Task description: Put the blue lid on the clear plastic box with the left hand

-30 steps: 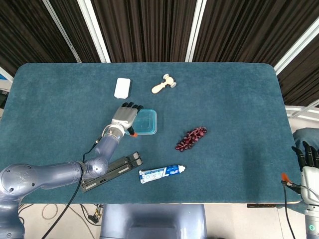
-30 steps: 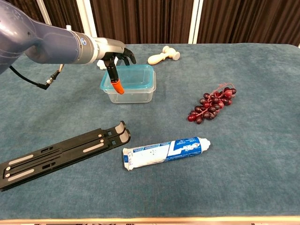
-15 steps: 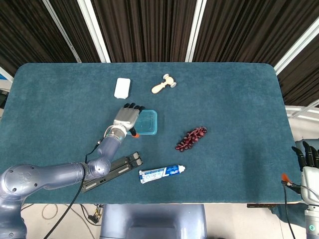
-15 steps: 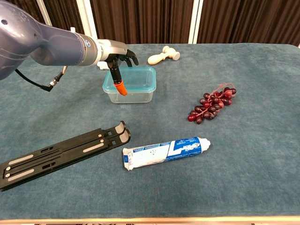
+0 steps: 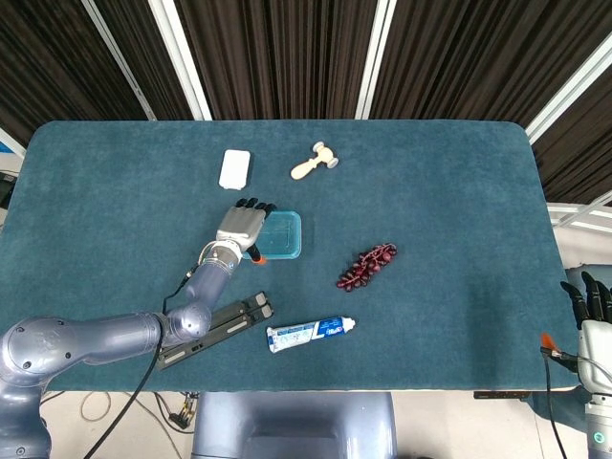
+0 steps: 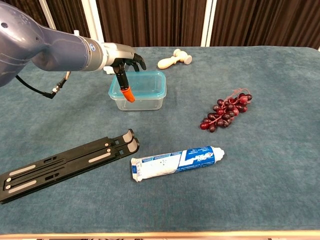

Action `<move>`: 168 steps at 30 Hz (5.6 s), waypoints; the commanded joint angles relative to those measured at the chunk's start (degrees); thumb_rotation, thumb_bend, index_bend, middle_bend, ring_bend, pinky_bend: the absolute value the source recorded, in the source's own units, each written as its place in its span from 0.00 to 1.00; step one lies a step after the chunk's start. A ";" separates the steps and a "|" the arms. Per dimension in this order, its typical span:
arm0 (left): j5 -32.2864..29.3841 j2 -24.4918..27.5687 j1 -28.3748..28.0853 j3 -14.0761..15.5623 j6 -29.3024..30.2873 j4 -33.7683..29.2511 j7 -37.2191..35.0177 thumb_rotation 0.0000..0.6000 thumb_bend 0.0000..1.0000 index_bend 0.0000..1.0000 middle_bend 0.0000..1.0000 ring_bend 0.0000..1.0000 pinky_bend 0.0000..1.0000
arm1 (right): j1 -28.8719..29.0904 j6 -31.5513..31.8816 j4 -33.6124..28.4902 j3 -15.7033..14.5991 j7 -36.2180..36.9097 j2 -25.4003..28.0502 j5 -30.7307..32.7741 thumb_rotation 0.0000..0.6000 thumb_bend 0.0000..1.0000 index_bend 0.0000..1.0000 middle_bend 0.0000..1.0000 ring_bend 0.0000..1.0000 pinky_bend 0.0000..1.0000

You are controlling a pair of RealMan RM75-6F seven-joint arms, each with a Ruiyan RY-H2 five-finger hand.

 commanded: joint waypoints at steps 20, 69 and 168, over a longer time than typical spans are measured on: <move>1.14 -0.16 0.77 0.07 -0.09 0.03 0.41 1.00 0.26 0.13 0.32 0.00 0.05 | -0.05 0.20 0.15 0.03 0.02 -0.17 -0.11 1.00 0.29 0.17 0.04 0.02 0.00; 1.48 0.56 0.39 0.72 0.82 -1.40 3.82 1.00 0.21 0.09 0.15 0.00 0.04 | -0.12 0.15 0.03 -0.08 0.02 -0.07 -0.18 1.00 0.29 0.17 0.04 0.02 0.00; 20.76 -7.21 0.87 -2.53 -1.52 11.79 1.80 1.00 0.52 0.66 0.30 0.08 0.17 | -0.29 -0.18 -0.81 0.65 -0.66 -0.24 2.17 1.00 0.29 0.17 0.04 0.02 0.00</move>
